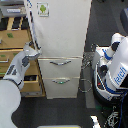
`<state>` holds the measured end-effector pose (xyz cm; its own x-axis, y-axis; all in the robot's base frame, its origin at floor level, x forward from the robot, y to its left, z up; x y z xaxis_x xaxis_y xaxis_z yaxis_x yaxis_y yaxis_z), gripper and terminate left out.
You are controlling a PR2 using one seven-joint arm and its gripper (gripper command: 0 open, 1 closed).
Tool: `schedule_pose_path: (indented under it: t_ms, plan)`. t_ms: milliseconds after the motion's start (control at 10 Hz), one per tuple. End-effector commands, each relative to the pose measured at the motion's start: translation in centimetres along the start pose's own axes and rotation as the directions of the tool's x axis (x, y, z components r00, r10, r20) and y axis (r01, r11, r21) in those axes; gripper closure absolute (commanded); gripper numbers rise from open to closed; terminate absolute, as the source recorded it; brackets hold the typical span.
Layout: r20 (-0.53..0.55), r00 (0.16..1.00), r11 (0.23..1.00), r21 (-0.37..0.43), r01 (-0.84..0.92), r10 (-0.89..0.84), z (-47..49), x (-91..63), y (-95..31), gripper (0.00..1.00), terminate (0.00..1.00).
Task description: Opening the fridge
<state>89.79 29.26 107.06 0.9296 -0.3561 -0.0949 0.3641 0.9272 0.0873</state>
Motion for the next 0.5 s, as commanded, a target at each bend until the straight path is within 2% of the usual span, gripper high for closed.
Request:
schedule_pose_path:
  t_ms: [100, 200, 300, 400, 500]
  plan:
    - [0.015, 1.000, 0.989, -0.149, -0.004, 0.007, 2.8, 2.5, 0.9, 0.00, 0.00]
    - [0.014, 1.000, 0.989, -0.150, -0.006, 0.008, 3.1, 2.4, 0.9, 0.00, 0.00]
    - [0.024, 0.999, 0.977, -0.209, -0.040, 0.046, 4.3, 2.3, 1.4, 0.00, 0.00]
    - [0.024, 0.999, 0.976, -0.213, -0.034, 0.040, 4.3, 2.2, 1.1, 1.00, 0.00]
    - [0.016, 0.999, 0.974, -0.222, -0.040, 0.044, 3.8, 2.5, 0.8, 1.00, 0.00]
